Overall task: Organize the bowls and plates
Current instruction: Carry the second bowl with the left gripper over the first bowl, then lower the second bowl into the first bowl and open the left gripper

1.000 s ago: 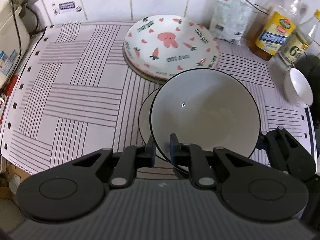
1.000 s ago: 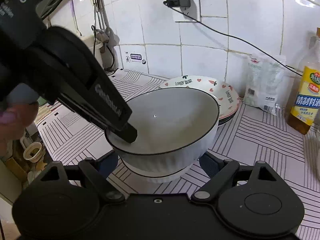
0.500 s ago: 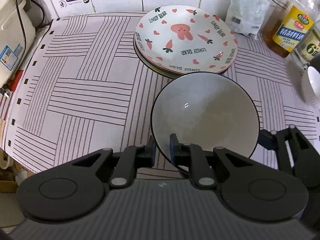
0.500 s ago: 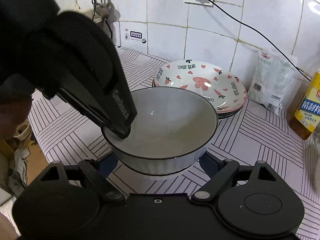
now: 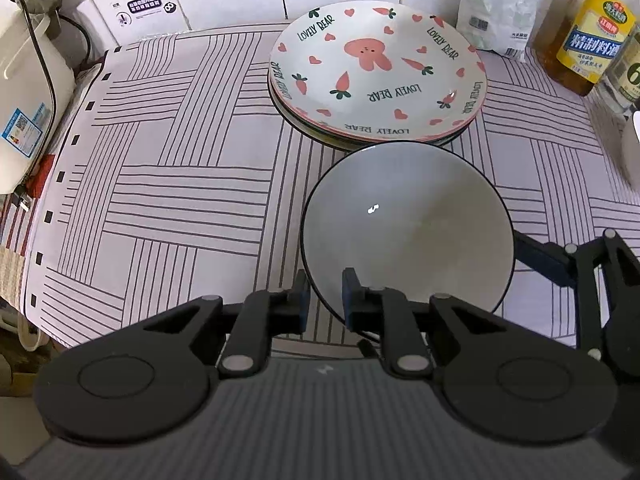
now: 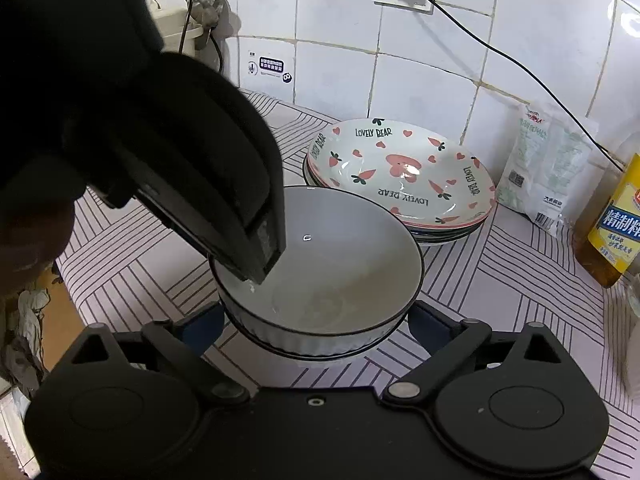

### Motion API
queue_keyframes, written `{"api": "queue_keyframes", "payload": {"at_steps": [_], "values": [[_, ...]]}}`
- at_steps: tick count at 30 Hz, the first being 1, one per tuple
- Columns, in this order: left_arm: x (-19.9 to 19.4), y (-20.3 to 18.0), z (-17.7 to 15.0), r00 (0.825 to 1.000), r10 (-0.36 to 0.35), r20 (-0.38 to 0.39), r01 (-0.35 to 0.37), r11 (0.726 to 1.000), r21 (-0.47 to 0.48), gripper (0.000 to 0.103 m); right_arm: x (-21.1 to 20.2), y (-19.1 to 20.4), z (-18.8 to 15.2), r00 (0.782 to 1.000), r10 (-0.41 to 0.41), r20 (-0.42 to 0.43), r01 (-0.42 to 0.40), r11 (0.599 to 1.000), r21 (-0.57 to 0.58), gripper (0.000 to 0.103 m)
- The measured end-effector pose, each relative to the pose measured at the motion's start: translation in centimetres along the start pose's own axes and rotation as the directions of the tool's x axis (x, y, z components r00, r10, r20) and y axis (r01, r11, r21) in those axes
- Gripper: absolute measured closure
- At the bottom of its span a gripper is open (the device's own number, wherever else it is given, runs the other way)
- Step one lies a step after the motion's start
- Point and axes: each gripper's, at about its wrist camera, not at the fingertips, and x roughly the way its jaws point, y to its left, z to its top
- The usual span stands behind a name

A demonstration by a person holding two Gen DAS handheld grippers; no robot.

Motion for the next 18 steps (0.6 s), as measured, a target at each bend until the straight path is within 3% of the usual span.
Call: {"api": "queue_keyframes", "payload": {"at_steps": [4,6,12,18], "values": [[-0.6,-0.3,0.1,1.0,0.028,0.009,-0.028,0.999,0.024,0.081,-0.4,0.0,-0.1,1.0,-0.012,0.002,0.012,1.0,-0.023,0.003],[-0.9,-0.2,0.1,1.0,0.015,0.012,-0.016,1.0,0.016,0.071,-1.0,-0.2,-0.4,1.0,-0.002,0.011,0.002,1.0,-0.02,0.003],[-2.8,-0.8,-0.2,0.999,0.05,0.021,-0.051,0.998,0.024,0.065,-3.3,-2.0,-1.9,0.998,0.031,0.046,-0.033,0.998,0.048,0.003],[-6.4,-2.2,-0.1,0.998,0.021,0.06,-0.024,0.999,0.048,0.06,-6.3,-4.5,-3.8,0.997,-0.006,0.08,-0.003,0.993,0.117,0.003]]}}
